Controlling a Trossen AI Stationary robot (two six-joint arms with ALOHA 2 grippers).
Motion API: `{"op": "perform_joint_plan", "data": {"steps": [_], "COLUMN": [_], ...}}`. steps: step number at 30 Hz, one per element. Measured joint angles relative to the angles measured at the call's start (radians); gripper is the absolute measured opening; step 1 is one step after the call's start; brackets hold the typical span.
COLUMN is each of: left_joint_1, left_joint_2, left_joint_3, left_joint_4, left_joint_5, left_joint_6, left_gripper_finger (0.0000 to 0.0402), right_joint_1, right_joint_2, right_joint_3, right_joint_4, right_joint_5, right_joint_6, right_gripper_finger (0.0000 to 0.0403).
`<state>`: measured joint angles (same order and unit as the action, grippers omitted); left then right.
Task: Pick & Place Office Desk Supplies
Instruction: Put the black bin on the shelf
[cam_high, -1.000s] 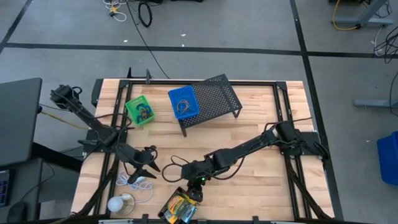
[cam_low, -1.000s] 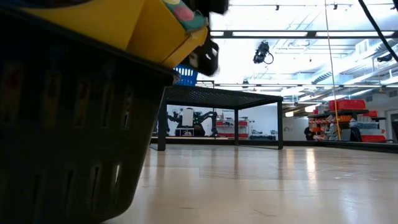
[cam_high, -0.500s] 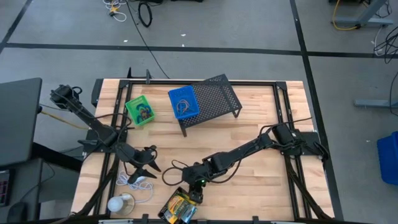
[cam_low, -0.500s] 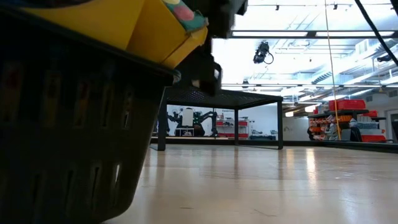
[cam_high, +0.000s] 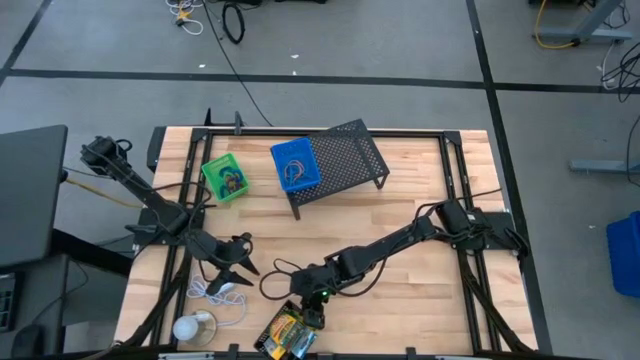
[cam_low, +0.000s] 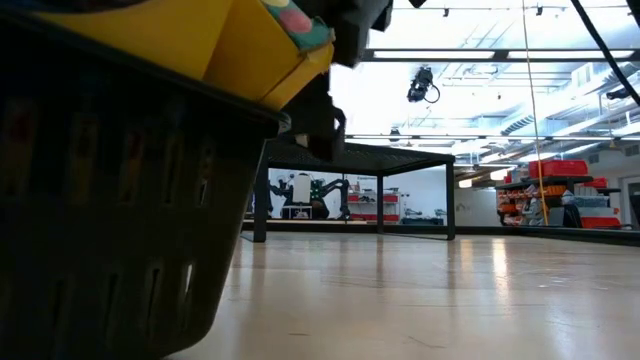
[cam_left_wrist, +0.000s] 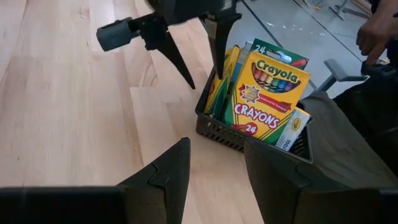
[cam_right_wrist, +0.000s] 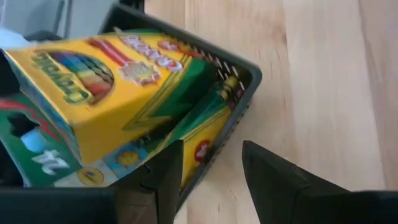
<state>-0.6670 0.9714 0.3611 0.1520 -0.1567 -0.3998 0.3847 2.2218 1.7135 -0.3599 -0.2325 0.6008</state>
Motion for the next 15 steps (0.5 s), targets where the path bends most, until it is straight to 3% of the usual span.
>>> {"op": "perform_joint_plan", "data": {"steps": [15], "left_joint_1": [0.000], "left_joint_2": [0.000], "left_joint_3": [0.000], "left_joint_4": [0.001], "left_joint_5": [-0.004], "left_joint_6": [0.005], "left_gripper_finger": [0.0162], "right_joint_1": [0.000], "right_joint_2": [0.037], "right_joint_3": [0.000], "right_joint_4": [0.010], "right_joint_5": [0.023], "right_joint_6": [-0.051], "right_gripper_finger": [0.0169]}}
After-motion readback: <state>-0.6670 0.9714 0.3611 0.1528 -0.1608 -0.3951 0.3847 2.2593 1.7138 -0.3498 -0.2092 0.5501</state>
